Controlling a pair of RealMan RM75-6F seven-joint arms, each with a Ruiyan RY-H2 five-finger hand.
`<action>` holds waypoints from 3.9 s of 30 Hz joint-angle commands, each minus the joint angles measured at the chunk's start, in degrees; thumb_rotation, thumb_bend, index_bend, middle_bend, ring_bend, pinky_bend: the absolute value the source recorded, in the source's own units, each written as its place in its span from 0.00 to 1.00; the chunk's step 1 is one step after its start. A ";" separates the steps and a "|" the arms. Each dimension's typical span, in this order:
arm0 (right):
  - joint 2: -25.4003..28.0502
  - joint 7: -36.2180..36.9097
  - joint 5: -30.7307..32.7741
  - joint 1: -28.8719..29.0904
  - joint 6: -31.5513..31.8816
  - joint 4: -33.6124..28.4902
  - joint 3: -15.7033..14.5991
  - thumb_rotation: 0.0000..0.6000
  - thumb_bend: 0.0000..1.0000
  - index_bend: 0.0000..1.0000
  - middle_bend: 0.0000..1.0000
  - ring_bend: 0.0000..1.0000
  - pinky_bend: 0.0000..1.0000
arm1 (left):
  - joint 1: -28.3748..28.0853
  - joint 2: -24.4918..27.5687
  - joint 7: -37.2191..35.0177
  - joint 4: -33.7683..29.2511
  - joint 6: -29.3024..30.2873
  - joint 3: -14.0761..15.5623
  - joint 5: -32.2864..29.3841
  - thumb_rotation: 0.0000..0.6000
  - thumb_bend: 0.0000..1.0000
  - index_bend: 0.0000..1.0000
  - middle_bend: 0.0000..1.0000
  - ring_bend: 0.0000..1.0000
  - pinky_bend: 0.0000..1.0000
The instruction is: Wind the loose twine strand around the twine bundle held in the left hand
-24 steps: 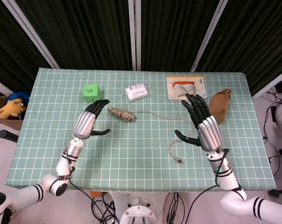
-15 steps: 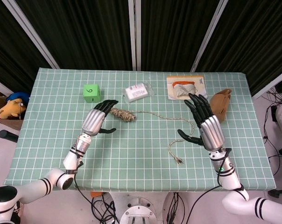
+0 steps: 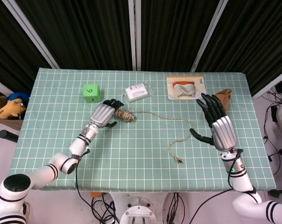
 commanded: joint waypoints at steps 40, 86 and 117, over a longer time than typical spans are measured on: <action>4.23 -6.08 0.98 -0.48 -5.97 -1.66 -5.88 1.00 0.19 0.18 0.00 0.00 0.00 | -1.41 1.61 -31.04 0.60 -1.11 1.22 -1.96 1.00 0.40 0.75 0.72 0.62 0.63; -7.12 -14.46 -15.92 13.47 -22.96 22.90 -20.21 1.00 0.21 0.34 0.00 0.00 0.00 | 0.46 5.67 -30.19 -8.05 3.34 4.16 -0.23 1.00 0.40 0.75 0.73 0.63 0.63; -10.86 -7.72 -16.15 13.10 -16.54 30.97 -22.89 1.00 0.29 0.50 0.00 0.00 0.00 | 0.29 5.52 -28.61 -8.03 2.71 4.48 -0.51 1.00 0.40 0.75 0.73 0.63 0.63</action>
